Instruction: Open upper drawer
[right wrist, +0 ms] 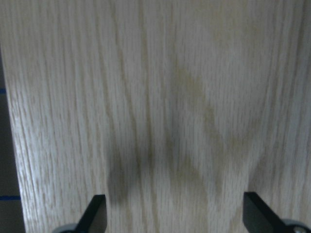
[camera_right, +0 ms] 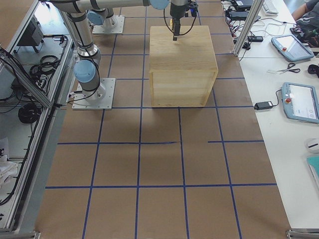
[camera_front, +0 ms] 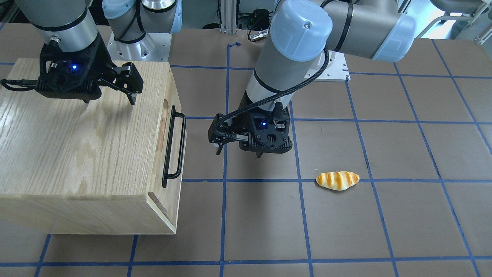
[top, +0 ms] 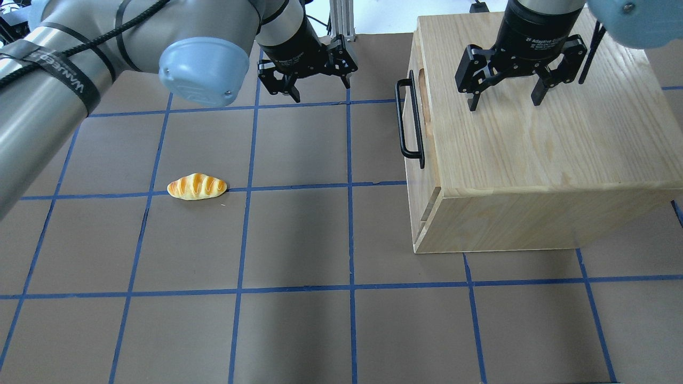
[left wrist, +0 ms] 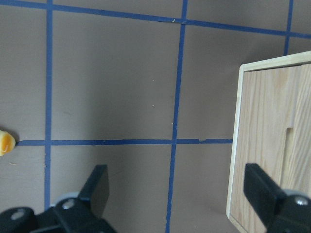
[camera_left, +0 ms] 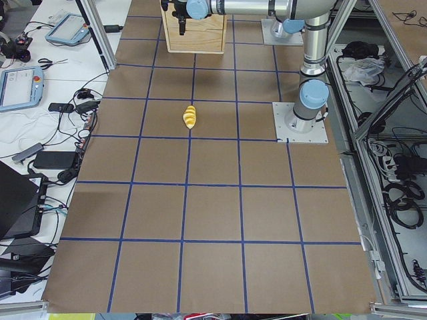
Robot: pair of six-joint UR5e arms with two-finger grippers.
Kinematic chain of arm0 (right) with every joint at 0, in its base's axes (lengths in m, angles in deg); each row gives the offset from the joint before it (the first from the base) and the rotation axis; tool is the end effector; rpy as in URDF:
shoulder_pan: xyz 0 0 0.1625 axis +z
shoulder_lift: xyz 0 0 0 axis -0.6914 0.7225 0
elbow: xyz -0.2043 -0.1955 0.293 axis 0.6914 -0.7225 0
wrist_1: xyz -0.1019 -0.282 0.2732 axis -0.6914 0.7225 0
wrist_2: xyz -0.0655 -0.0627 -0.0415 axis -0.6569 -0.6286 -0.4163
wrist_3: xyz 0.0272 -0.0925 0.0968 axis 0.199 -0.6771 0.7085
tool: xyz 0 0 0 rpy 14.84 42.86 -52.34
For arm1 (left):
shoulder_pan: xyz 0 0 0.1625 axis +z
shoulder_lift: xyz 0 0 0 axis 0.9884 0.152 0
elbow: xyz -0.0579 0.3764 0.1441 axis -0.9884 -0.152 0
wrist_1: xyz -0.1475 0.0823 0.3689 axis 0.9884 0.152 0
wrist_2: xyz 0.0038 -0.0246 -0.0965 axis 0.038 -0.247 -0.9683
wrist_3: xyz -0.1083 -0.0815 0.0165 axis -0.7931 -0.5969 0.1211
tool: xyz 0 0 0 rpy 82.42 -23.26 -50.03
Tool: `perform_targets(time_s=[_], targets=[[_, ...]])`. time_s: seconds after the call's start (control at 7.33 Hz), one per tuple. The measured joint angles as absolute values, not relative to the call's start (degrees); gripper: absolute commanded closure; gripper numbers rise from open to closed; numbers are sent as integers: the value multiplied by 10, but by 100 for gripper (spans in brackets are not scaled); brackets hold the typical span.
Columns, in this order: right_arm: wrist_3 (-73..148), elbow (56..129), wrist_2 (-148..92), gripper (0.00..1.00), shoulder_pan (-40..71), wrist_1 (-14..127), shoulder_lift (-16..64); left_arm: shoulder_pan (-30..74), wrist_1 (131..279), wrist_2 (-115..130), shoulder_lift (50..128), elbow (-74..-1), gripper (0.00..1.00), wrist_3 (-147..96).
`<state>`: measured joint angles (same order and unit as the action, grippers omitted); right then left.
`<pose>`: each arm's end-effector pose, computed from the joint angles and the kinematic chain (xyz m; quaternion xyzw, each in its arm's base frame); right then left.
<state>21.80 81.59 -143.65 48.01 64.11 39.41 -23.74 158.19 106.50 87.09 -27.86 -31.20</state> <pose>0.1429 -0.5040 0.4495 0.0063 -0.9995 -0.0228 0.0220 -0.3195 -0.5633 0.3775 0.0366 -0.9886 0.0604 0.1331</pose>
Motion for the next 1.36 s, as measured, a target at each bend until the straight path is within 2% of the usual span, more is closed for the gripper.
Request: perform_targets(time_s=[1.36], targets=[[218, 816, -1437, 0, 480, 641, 394, -294, 1552, 1015, 907, -281, 0, -338]])
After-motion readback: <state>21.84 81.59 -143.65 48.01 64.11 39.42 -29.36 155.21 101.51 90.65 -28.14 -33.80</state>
